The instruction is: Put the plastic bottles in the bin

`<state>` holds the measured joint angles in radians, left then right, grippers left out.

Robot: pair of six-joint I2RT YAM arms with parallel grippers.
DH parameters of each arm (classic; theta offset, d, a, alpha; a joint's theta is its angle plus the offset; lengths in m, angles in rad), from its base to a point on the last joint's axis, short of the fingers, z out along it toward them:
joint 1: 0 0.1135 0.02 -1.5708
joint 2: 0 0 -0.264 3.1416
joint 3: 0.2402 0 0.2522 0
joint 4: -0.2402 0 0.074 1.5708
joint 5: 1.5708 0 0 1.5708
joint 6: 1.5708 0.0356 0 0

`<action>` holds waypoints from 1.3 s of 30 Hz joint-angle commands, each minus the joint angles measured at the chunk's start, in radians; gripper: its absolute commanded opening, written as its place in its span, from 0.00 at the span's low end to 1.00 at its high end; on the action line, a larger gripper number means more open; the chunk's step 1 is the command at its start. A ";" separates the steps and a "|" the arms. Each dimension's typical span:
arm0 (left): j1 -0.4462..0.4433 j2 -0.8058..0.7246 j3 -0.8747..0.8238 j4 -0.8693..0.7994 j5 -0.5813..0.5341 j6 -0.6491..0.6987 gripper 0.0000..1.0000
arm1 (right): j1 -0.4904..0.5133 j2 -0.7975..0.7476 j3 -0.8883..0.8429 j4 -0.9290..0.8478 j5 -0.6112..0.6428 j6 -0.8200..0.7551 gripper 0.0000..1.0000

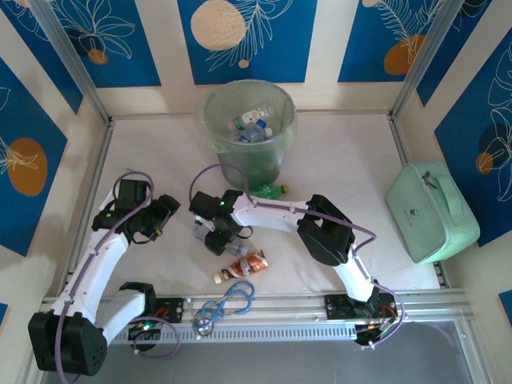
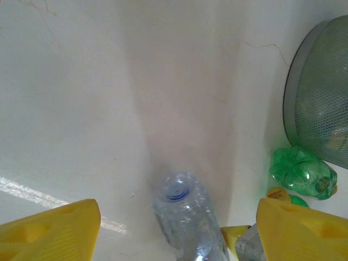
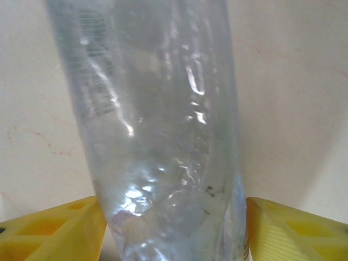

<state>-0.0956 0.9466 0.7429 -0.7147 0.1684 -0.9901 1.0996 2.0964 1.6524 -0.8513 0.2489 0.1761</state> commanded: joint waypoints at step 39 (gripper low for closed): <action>0.014 0.006 -0.014 0.037 0.025 -0.015 0.75 | 0.008 0.022 0.026 -0.114 -0.003 0.071 0.63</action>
<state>-0.0952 0.9581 0.7399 -0.6876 0.1764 -0.9913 1.1130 2.1437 1.6604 -0.9581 0.2398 0.2428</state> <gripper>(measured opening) 0.750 0.647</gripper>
